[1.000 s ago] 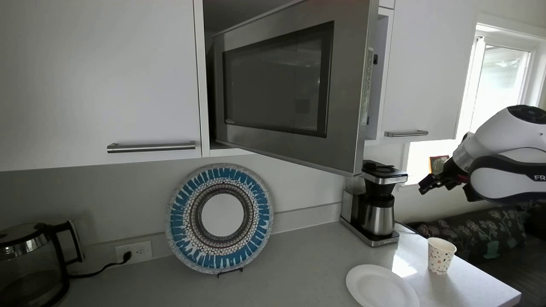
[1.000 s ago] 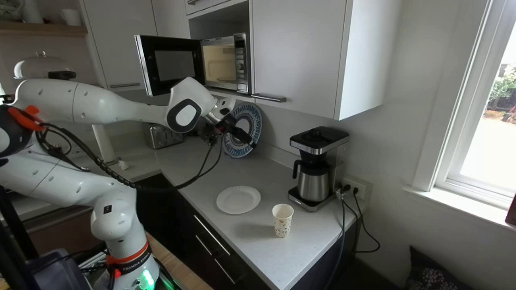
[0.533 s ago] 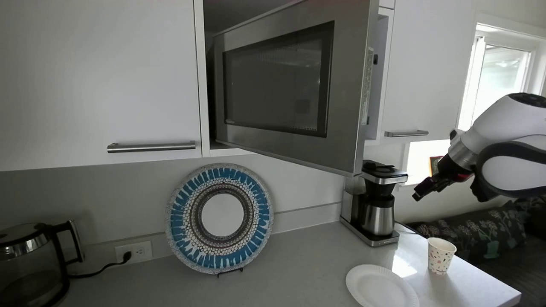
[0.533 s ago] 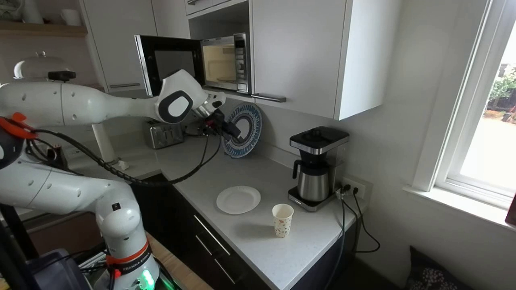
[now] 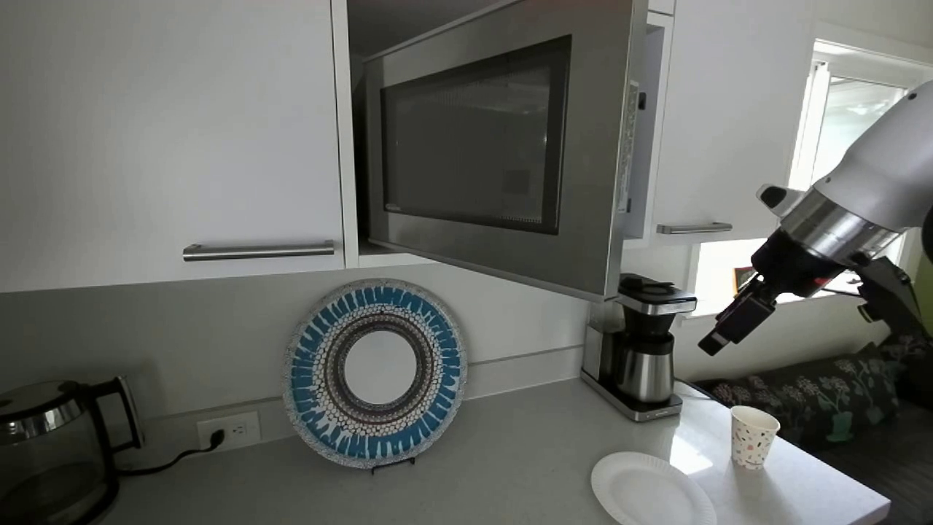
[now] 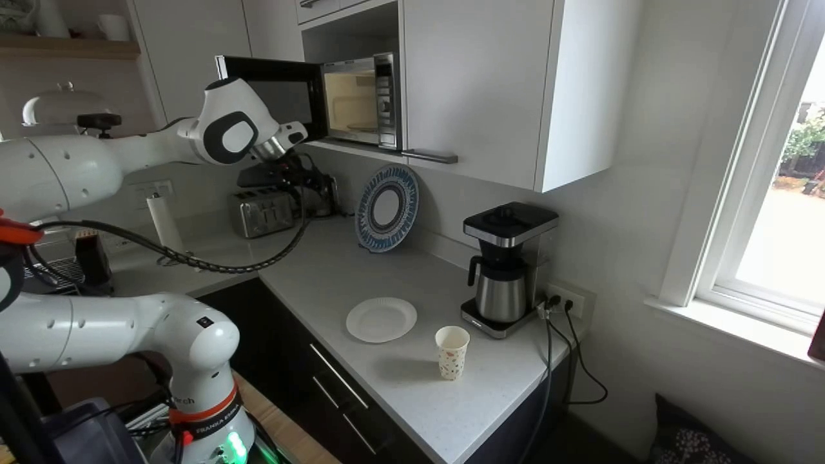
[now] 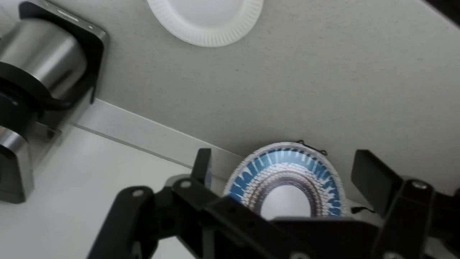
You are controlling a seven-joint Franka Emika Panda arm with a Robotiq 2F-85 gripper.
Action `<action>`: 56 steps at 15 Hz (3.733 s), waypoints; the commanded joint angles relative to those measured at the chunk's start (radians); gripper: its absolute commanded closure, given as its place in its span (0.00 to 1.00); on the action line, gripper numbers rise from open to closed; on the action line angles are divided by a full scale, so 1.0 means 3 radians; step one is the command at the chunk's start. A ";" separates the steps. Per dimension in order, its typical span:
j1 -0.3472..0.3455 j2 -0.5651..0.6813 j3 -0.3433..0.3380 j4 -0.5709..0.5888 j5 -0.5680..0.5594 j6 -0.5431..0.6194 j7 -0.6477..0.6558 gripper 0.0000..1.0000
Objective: Remove the styrofoam cup from the microwave and put it on the right in front of the coffee maker and then close the door of the microwave
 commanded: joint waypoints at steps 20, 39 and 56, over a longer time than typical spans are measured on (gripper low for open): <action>0.1232 0.0119 0.0106 0.0169 0.1137 0.0509 -0.0651 0.00; 0.1677 0.0418 0.0269 0.0097 0.1030 0.2244 -0.0570 0.00; 0.0067 0.0127 0.0926 0.0055 0.0065 0.2275 0.0578 0.00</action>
